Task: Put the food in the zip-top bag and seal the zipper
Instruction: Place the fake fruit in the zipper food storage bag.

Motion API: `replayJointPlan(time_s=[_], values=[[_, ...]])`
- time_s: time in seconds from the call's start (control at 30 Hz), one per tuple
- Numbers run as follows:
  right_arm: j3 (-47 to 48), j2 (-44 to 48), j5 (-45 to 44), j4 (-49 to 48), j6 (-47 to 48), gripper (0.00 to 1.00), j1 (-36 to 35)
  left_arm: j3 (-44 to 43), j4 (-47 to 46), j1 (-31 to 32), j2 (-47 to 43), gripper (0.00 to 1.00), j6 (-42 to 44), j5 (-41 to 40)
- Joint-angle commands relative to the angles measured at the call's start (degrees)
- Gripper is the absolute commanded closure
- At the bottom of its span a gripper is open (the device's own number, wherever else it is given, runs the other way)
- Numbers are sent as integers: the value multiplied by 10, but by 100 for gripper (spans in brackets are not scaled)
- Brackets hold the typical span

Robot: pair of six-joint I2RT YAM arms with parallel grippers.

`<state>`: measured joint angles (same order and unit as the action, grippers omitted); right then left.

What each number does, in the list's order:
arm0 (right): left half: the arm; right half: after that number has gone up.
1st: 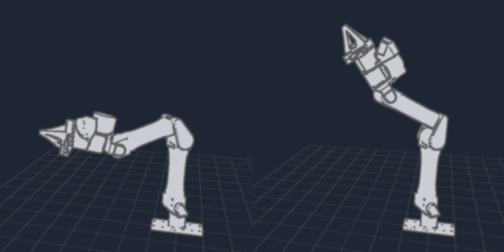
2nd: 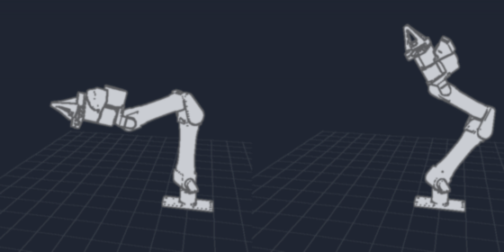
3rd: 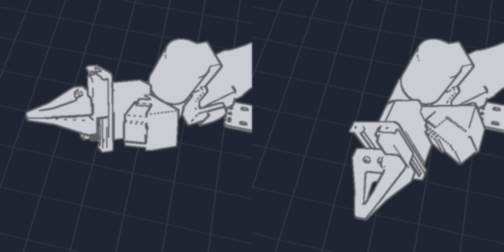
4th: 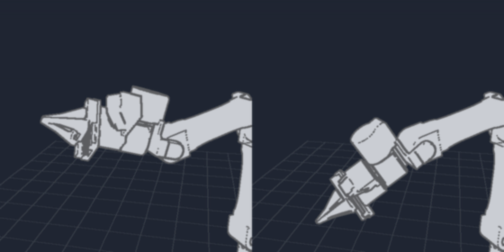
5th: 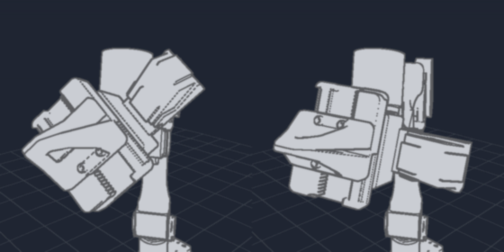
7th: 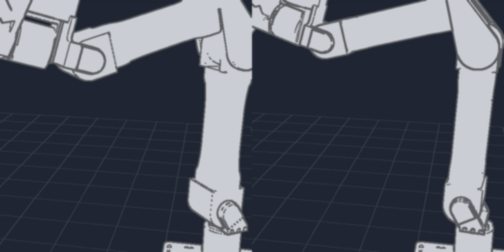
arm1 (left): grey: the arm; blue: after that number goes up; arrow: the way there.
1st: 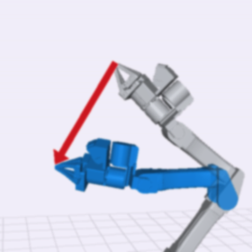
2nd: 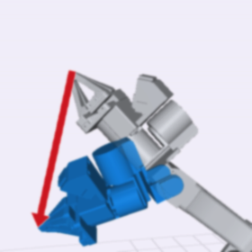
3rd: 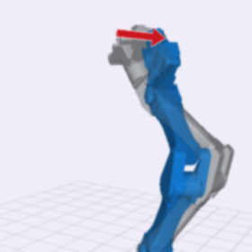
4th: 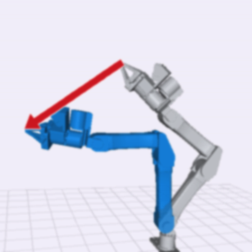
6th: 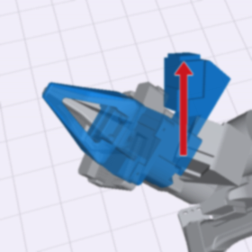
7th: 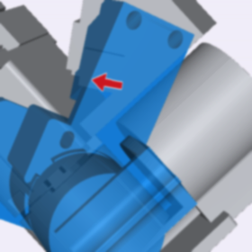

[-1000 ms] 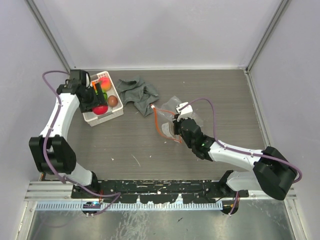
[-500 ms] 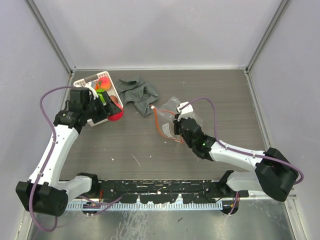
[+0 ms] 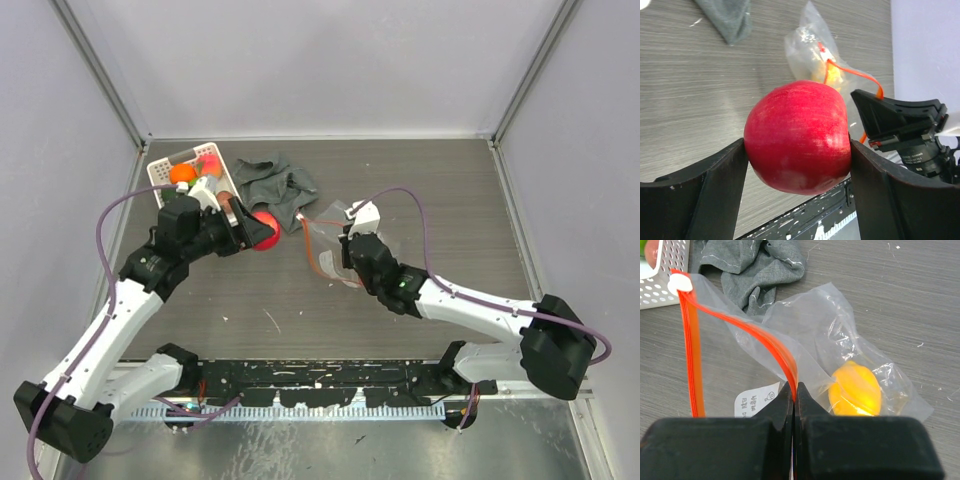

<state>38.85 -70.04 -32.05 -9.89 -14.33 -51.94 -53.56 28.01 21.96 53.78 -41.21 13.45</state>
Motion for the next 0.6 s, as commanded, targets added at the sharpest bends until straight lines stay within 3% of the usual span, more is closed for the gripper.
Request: replayJointPlan(time_s=[0.0,0.27,0.57], values=[[61,8,-57,54,-32,99,-24,8,-113,33,-20,66,-12,-13],[116,-9,-58,112,-80,100,-48,49,-225,103,-21,66,-24,-49],[132,-18,-52,136,-105,99,-67,49,-256,171,-13,65,-15,-85]])
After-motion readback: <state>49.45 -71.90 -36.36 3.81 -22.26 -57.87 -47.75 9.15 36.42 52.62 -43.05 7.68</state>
